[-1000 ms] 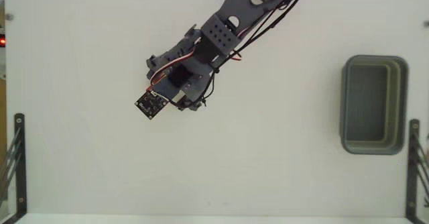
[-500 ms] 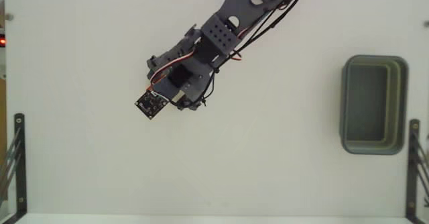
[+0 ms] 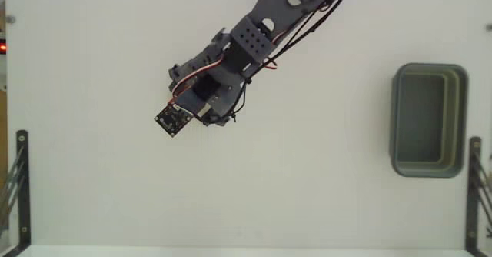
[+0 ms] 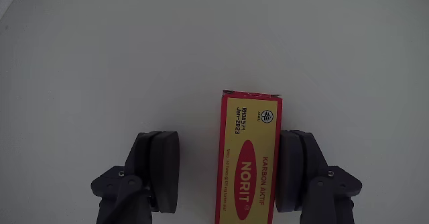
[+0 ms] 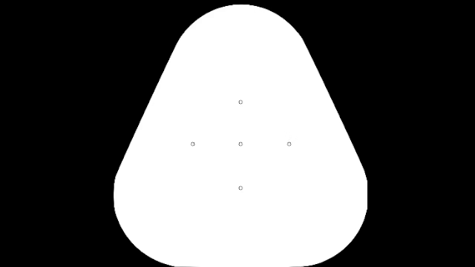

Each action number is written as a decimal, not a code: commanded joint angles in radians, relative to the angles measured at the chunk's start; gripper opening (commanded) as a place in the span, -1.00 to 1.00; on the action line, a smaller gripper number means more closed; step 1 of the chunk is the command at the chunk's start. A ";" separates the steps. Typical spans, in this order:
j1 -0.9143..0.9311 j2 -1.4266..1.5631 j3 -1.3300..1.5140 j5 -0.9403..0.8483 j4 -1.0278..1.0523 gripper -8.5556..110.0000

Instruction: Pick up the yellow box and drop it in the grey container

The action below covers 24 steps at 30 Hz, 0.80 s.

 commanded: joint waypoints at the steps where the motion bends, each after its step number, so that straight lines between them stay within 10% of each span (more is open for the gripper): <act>1: 0.008 0.040 -0.014 0.000 0.017 0.52; 24: 0.008 0.040 -0.014 0.000 0.017 0.43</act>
